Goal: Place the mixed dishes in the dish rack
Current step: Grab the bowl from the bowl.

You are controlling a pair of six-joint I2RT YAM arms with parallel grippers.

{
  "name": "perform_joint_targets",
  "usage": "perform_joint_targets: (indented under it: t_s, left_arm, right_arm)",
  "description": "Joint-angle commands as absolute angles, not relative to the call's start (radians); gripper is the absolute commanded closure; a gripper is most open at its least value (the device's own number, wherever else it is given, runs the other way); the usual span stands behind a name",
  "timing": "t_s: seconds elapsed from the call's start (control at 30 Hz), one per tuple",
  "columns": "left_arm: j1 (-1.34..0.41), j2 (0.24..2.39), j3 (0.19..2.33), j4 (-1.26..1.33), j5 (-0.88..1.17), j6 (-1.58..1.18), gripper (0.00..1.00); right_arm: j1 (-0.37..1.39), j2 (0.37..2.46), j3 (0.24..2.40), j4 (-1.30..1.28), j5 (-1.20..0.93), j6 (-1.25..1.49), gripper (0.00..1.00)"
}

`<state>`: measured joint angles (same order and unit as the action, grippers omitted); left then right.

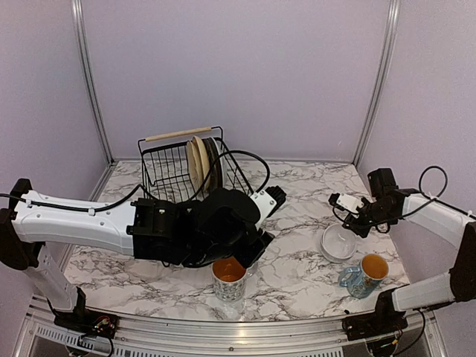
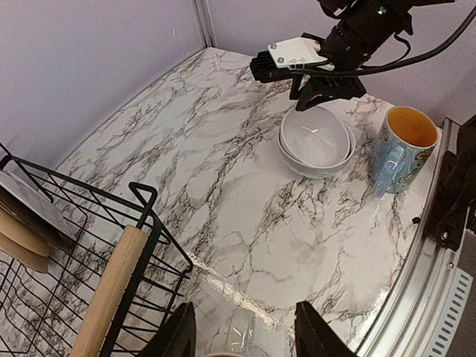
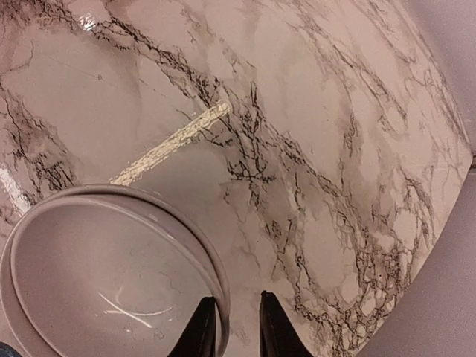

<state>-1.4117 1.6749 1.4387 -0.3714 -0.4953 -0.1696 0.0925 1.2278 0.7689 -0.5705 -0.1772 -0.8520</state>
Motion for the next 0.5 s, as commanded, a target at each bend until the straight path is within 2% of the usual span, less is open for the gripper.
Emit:
perform_joint_targets:
  t_s: [0.0, 0.17, 0.43, 0.47]
  left_arm:
    - [-1.407, 1.678, 1.422, -0.350, -0.500, -0.176, 0.53]
    - [-1.407, 1.672, 1.403, -0.347, -0.501, -0.179, 0.53]
    - [-1.404, 1.651, 1.368, -0.334, -0.504, -0.183, 0.52]
    - [-1.404, 1.649, 1.368, -0.334, -0.504, -0.184, 0.52]
  right_arm:
    - [0.100, 1.215, 0.773, -0.510, -0.167, -0.837, 0.84]
    - [0.101, 1.256, 0.805, -0.536, -0.197, -0.817, 1.00]
    - [0.101, 1.225, 0.884, -0.615, -0.256, -0.797, 1.00]
    - [0.101, 1.222, 0.891, -0.627, -0.268, -0.798, 0.93]
